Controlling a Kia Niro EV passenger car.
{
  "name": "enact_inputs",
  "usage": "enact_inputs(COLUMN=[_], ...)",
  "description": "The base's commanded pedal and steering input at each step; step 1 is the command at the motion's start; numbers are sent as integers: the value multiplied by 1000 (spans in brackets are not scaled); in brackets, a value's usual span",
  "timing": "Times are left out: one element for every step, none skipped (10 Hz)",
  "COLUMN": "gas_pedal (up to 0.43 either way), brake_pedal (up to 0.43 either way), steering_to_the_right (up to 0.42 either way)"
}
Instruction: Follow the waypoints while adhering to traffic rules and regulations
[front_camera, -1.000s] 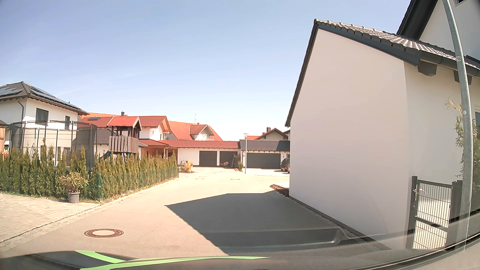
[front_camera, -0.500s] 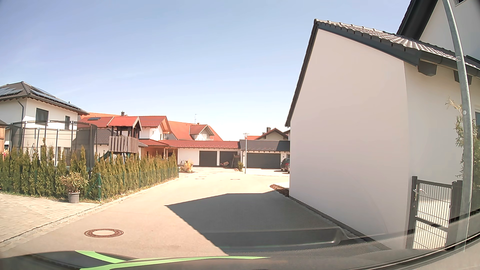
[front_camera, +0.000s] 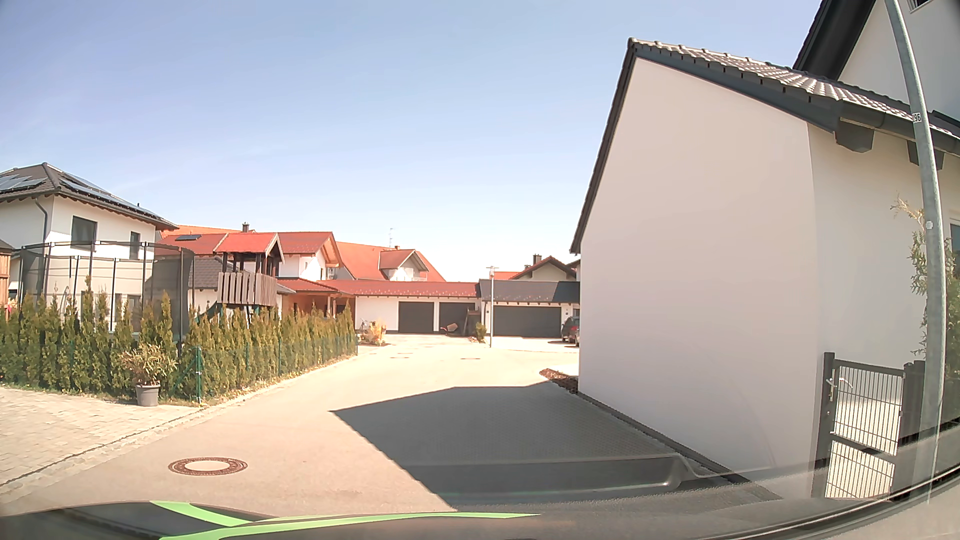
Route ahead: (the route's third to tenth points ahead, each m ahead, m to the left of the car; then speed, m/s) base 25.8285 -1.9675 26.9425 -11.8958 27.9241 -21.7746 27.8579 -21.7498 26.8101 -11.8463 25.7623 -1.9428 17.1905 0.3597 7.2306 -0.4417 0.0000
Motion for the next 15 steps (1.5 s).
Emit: enact_inputs(gas_pedal=[0, 0, 0, 0, 0, 0, 0, 0, 0, 0, 0, 0, 0, 0, 0], brake_pedal=[415, 415, 415, 415, 415, 415, 415, 415, 415, 415, 415, 415, 415, 415, 415], steering_to_the_right=[-42, -42, -42, -42, -42, -41, -42, -42, -42, -42, -42, -42, -41, -42, -42])
